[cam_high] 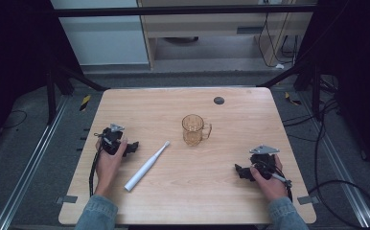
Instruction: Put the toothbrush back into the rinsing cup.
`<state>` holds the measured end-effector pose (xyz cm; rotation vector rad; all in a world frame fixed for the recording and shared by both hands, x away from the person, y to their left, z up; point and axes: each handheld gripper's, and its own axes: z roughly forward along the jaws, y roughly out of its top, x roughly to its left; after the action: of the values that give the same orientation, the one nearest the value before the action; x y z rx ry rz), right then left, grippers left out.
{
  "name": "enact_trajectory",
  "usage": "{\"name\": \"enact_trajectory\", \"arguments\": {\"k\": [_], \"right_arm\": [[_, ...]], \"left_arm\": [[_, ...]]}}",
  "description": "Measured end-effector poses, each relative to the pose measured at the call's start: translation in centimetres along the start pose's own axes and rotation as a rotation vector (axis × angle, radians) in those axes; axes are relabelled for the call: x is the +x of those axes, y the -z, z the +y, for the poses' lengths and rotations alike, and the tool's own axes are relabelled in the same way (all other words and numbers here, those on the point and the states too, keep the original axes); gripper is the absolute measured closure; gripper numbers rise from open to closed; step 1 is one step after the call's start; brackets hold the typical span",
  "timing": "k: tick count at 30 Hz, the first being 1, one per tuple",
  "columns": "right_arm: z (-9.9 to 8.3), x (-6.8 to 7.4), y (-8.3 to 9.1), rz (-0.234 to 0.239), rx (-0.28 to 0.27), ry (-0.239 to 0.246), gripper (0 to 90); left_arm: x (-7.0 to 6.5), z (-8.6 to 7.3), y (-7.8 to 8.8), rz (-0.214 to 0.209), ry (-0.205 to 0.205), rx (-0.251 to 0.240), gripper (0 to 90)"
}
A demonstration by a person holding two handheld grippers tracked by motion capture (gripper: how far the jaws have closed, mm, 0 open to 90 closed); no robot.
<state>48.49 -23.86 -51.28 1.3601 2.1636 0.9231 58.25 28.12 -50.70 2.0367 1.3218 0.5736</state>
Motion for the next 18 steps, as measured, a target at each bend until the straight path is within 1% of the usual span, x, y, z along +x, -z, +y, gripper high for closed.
{"name": "enact_trajectory", "arguments": {"k": [5,8,9,11,12,13,14,15,16,17,18], "right_arm": [[0.0,0.0,0.0,0.0,0.0,0.0,0.3],[0.0,0.0,0.0,0.0,0.0,0.0,0.3],[0.0,0.0,0.0,-0.001,0.0,-0.001,0.3],[0.0,0.0,0.0,0.0,0.0,0.0,0.3],[0.0,0.0,0.0,0.0,0.0,0.0,0.3],[0.0,0.0,0.0,0.0,0.0,0.0,0.3],[0.0,0.0,0.0,0.0,0.0,0.0,0.3],[0.0,0.0,0.0,0.0,0.0,0.0,0.3],[0.0,0.0,0.0,0.0,0.0,0.0,0.4],[0.0,0.0,0.0,0.0,0.0,0.0,0.3],[0.0,0.0,0.0,0.0,0.0,0.0,0.3]], "left_arm": [[0.0,0.1,-0.1,0.007,0.01,0.0,0.0],[0.0,0.1,-0.1,0.005,0.009,-0.002,0.0],[0.0,0.1,0.0,0.003,0.008,0.0,0.9],[-0.3,0.3,0.6,0.005,0.006,-0.006,8.0],[-0.3,0.3,0.6,0.005,0.006,-0.006,7.3],[-0.8,0.6,1.6,-0.006,0.003,-0.013,7.2],[-0.8,0.6,1.6,-0.006,0.003,-0.013,7.1],[-1.1,0.8,2.2,-0.007,-0.001,-0.019,7.1],[-1.6,1.0,3.2,-0.008,-0.013,-0.032,7.1],[-2.2,1.3,4.0,-0.009,-0.034,-0.035,7.1],[-2.2,1.3,4.0,-0.009,-0.034,-0.035,7.2]]}}
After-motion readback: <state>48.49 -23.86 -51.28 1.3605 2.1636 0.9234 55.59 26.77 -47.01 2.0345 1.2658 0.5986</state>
